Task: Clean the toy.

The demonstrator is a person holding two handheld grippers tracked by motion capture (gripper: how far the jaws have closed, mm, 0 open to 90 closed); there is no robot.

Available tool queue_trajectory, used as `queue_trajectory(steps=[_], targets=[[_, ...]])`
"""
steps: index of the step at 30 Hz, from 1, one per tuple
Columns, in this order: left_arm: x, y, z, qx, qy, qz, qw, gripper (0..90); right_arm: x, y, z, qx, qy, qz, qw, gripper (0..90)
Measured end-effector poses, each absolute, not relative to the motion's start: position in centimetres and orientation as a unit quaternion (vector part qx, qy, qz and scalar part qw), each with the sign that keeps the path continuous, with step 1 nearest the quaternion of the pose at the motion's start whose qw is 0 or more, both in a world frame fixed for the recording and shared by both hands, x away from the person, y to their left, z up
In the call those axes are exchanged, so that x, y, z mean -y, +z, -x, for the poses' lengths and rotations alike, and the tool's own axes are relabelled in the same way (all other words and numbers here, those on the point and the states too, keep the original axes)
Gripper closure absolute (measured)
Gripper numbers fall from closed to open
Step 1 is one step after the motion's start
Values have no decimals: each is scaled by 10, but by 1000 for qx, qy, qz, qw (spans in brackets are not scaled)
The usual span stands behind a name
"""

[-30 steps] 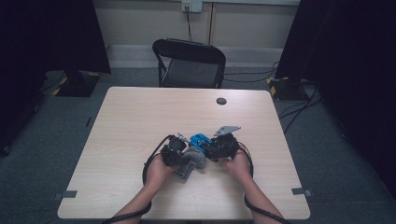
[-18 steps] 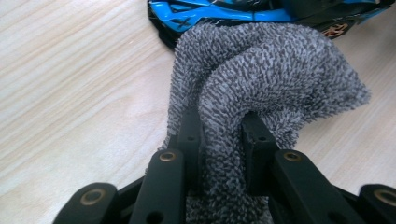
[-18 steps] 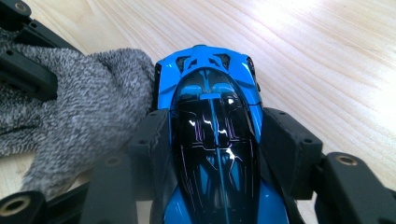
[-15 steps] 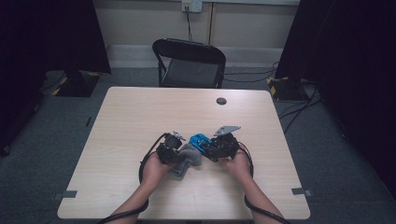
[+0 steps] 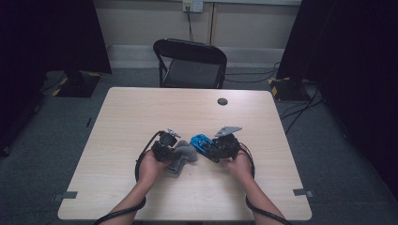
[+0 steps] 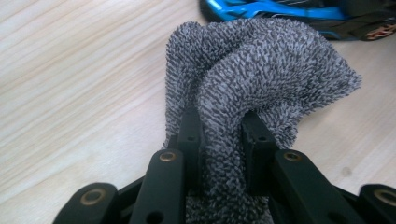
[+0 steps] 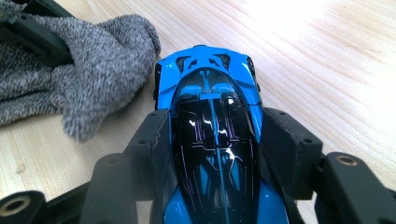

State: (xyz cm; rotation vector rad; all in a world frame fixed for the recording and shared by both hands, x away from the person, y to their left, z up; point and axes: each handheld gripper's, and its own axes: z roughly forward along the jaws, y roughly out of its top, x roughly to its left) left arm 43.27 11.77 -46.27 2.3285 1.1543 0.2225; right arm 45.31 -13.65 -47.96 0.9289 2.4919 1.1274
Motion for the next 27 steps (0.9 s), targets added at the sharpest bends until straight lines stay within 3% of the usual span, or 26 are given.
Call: queue_trajectory(steps=[13,27], targets=[[-139,-458,-433,-445,91,-851,265,732,136,-480,-453,-856,387,-319,126,432],[-119,-451,-414,-403,73,-865,291,729,136,-481,-450,-853,388,-320,136,393]])
